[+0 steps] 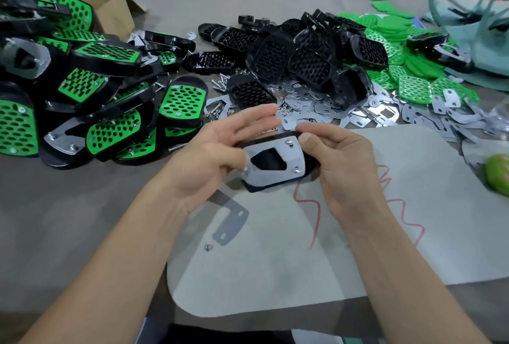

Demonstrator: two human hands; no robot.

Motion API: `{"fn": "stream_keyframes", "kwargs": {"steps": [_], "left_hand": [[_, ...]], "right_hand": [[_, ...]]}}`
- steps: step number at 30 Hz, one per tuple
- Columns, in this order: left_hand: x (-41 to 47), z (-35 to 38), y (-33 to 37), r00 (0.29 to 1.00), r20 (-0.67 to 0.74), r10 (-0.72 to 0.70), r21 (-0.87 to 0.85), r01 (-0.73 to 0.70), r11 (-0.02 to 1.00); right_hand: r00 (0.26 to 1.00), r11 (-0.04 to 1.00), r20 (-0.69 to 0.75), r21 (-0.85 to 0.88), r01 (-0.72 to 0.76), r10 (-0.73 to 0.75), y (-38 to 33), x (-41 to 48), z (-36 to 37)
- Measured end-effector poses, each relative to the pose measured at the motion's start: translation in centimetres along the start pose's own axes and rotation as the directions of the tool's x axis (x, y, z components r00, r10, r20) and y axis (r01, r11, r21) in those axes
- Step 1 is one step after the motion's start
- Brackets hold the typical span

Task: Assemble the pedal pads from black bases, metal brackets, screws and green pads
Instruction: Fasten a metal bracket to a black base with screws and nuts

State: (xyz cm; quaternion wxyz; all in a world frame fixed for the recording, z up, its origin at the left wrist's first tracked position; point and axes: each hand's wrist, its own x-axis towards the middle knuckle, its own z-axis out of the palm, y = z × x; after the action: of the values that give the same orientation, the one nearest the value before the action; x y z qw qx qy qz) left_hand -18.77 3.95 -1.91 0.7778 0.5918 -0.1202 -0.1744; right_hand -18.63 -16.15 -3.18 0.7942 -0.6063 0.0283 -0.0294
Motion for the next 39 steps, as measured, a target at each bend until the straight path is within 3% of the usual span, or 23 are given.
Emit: {"fn": "stream_keyframes", "kwargs": {"steps": [3,5,12,17,21,23,25,27,29,31,33,36,39], "left_hand": [[0.3,1.5,-0.3,0.979,-0.168,0.119,0.234,-0.078,0.969],[0.4,1.9,-0.6,0.964,-0.208,0.167,0.355,-0.085,0.931],[0.1,1.5,-0.4,0.971,-0.202,0.125,0.293,-0.062,0.954],[0.4,1.6,-0.5,0.965,-0.229,0.128,0.416,-0.022,0.909],[0.5,1.5,-0.5,0.960,-0.264,0.091,0.532,0.067,0.844],[0.5,1.6,-0.7,0.936,-0.341,0.093,0.537,0.112,0.836],[0.6,1.8,-1.0,0.912,-0.394,0.115,0.551,0.134,0.823],[0.7,2.0,-1.1,0.899,-0.418,0.130,0.547,0.135,0.826],[0.7,2.2,-1.1,0.894,-0.425,0.145,0.564,0.136,0.814],[0.6,2.4,-1.1,0.891,-0.423,0.167,0.594,0.133,0.793],[0.6,2.4,-1.1,0.884,-0.427,0.192,0.612,0.127,0.781],[0.7,2.2,-1.3,0.877,-0.430,0.213,0.621,0.116,0.775],[0.7,2.4,-1.5,0.873,-0.435,0.220,0.607,0.104,0.788]], "right_hand": [[0.995,0.992,0.050,-0.082,0.092,-0.088,0.1,-0.8,0.8],[0.992,0.986,0.055,-0.111,0.122,-0.117,0.2,-1.1,1.1],[0.984,0.984,0.093,-0.074,0.162,-0.155,0.2,-1.2,1.1],[0.989,0.989,0.087,-0.072,0.129,-0.123,0.2,-1.2,1.0],[0.987,0.940,-0.009,-0.306,0.150,-0.161,0.3,-1.3,1.1],[0.939,0.792,-0.042,-0.551,0.264,-0.342,-0.1,-1.7,1.3],[0.871,0.544,0.106,-0.743,0.389,-0.479,-0.7,-2.2,1.9],[0.854,0.336,0.260,-0.837,0.432,-0.450,-1.2,-2.6,2.4],[0.854,0.195,0.350,-0.874,0.446,-0.384,-1.9,-2.6,2.8],[0.827,0.037,0.405,-0.890,0.454,-0.389,-2.8,-2.8,3.3],[0.834,-0.134,0.395,-0.918,0.373,-0.384,-3.8,-3.4,4.3],[0.850,-0.222,0.394,-0.916,0.334,-0.348,-3.7,-3.8,5.0],[0.822,-0.268,0.494,-0.864,0.426,-0.285,-3.4,-3.6,4.9]]}}
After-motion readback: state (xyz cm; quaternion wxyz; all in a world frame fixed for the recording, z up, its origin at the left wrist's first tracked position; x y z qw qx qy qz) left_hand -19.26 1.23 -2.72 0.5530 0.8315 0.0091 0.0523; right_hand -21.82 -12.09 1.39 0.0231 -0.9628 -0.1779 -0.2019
